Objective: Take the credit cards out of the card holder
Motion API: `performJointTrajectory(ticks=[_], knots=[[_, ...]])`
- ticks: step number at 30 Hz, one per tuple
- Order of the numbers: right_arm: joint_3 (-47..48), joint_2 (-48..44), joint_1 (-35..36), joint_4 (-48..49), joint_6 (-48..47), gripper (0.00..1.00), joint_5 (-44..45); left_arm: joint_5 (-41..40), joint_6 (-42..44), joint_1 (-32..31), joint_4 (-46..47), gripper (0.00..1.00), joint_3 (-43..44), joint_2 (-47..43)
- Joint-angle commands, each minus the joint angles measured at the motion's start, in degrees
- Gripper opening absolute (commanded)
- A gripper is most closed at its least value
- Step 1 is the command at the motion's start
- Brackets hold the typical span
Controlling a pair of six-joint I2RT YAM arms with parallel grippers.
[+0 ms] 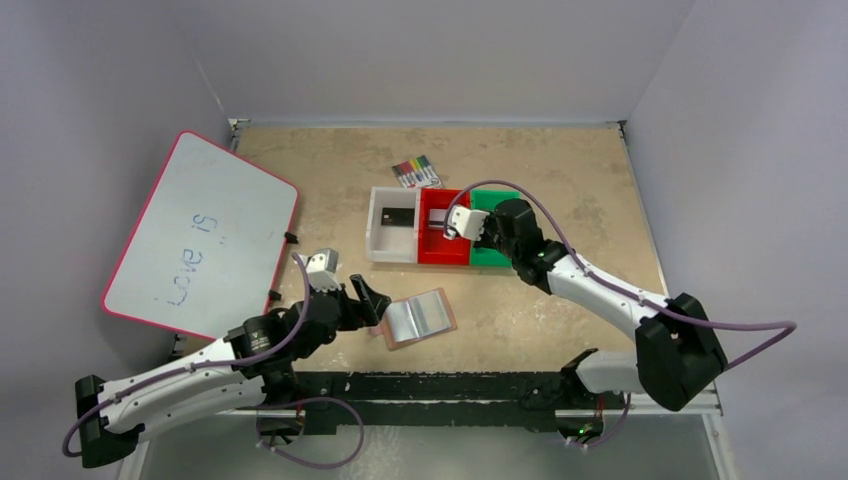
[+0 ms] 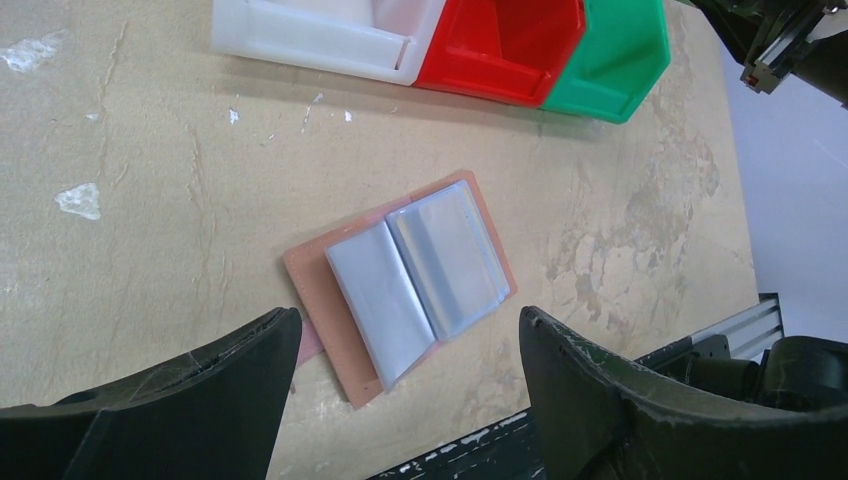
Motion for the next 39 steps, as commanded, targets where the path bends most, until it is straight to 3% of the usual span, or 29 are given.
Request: performJointTrajectory(ticks=[1, 39], knots=[[2.9, 0.2, -1.6, -0.1, -3.9, 0.00, -1.2, -1.3, 1.5, 0.0, -0.1, 0.80, 3.0, -1.2], [10.7, 18.1, -9.3, 4.5, -11.2, 0.00, -11.4, -2.3, 0.9, 0.0, -4.8, 0.78, 5.3, -4.3]])
